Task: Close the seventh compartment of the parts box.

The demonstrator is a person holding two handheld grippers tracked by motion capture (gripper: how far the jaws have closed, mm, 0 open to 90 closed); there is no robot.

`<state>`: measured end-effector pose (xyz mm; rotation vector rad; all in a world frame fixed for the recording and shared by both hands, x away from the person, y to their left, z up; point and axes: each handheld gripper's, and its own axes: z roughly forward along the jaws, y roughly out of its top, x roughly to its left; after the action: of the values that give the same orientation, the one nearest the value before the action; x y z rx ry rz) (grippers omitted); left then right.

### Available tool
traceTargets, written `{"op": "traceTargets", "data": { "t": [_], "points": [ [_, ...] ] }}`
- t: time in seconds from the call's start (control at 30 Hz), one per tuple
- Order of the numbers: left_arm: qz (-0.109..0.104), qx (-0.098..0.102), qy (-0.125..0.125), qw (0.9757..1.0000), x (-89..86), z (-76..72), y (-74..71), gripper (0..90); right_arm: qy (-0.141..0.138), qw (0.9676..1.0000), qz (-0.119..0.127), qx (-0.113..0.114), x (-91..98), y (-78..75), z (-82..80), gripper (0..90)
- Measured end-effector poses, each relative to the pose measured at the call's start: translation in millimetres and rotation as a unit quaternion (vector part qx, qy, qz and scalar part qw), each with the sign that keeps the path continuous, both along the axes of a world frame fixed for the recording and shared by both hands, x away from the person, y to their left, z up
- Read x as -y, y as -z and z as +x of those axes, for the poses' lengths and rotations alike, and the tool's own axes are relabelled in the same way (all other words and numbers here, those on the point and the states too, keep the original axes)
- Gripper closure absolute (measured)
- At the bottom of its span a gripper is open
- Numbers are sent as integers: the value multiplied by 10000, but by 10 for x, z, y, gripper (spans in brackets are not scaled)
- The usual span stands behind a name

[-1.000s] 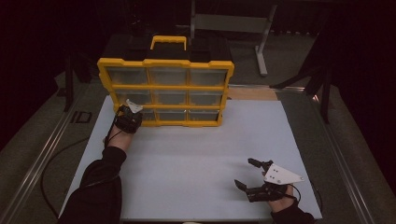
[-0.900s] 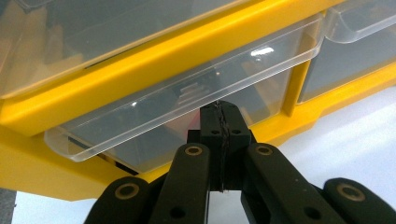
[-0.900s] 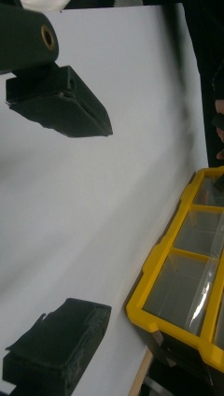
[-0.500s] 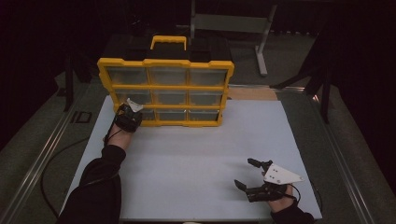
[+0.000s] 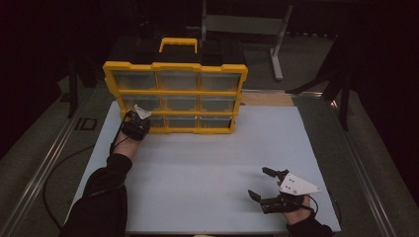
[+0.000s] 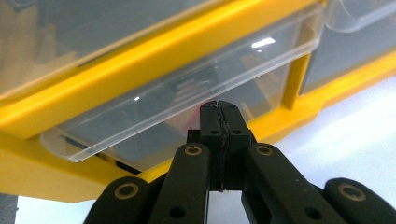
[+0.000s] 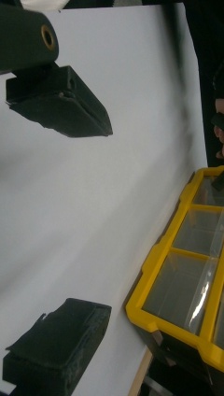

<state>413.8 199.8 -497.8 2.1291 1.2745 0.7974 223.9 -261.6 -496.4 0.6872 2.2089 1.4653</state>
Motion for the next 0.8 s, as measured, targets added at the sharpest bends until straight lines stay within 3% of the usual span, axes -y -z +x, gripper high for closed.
{"op": "traceTargets", "data": {
  "t": [0.13,0.2,0.37,0.8],
  "points": [
    [-57,-2,4,10000,-8,-36,2,892,11,10000,12,0,4,0,1,118],
    [-55,-13,-51,10000,-8,-54,3,820,15,10000,6,-1,3,-1,0,118],
    [-169,-58,-108,9998,-31,-86,6,769,0,10000,2,9,0,-4,-1,118],
    [-372,-179,-82,9991,-7,-133,0,512,7,10000,5,2,0,-7,-3,118]
  ]
}}
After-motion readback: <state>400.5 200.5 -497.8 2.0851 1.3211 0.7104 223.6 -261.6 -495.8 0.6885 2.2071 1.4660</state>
